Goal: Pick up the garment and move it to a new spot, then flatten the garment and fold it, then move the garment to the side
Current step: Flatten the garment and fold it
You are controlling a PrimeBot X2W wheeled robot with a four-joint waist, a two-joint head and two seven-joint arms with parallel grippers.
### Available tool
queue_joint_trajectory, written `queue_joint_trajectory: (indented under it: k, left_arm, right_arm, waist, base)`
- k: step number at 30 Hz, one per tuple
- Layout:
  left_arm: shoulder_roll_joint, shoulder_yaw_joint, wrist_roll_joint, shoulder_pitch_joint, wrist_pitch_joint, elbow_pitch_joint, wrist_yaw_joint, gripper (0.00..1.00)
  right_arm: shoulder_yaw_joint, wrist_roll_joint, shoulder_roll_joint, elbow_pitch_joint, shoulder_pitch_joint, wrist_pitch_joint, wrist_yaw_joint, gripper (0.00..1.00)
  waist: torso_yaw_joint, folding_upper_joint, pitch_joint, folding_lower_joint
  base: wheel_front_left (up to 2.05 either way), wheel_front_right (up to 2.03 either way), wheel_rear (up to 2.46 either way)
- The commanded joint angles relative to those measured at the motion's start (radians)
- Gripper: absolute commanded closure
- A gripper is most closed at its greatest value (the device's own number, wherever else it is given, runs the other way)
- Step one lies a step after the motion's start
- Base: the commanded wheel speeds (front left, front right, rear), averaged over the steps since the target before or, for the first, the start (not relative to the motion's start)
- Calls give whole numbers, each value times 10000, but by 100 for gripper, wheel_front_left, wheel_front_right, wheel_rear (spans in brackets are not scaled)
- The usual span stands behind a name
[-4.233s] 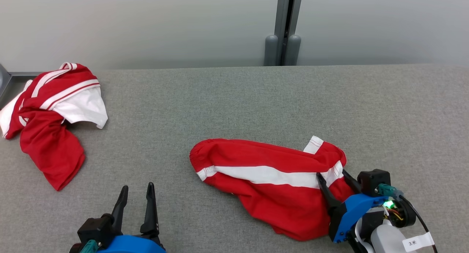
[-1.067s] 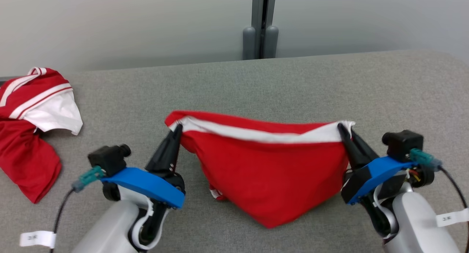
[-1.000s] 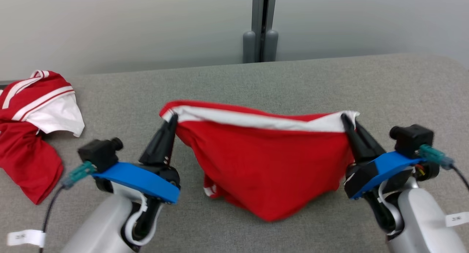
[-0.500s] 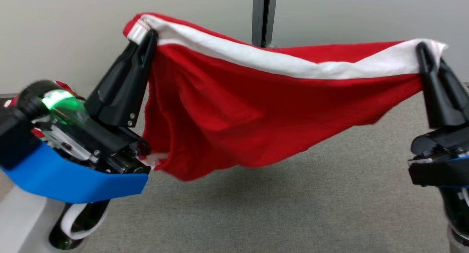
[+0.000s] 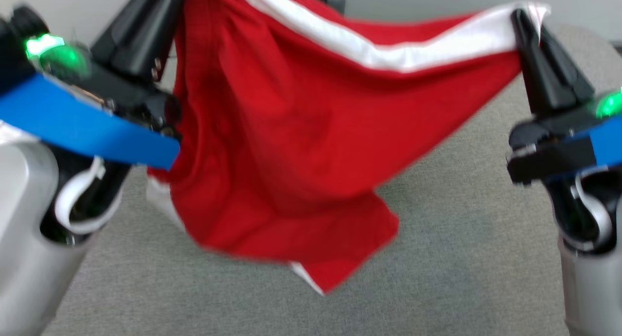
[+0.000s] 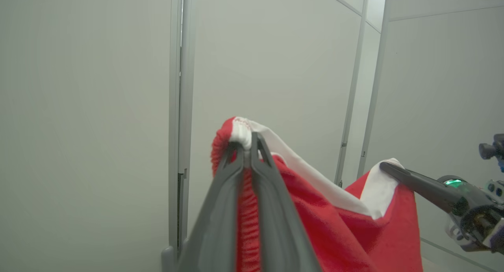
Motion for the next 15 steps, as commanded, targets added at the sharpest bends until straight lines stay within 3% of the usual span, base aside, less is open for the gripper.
queue_joint_trajectory:
  k: [1, 10, 15]
  left_arm:
    - [-127, 66, 0, -571, 19, 360, -71, 100]
    - [-1144, 239, 605, -3695, -649, 3103, -444, 100]
    - [-1776, -123, 709, -3714, -1497, 4522, -719, 100]
  right_arm:
    - [73, -30, -7, 392, -712, -201, 1, 100]
    - [-390, -911, 588, 3380, -4711, -2316, 2, 100]
    - [-248, -1242, 824, 4885, -4903, -3345, 1, 100]
  waist:
    - [-2, -1, 251, -1]
    - [-476, -1, 1474, -1]
    - [-517, -1, 2208, -1]
  base:
    - [0, 0, 0]
    - [0, 0, 0]
    - [0, 0, 0]
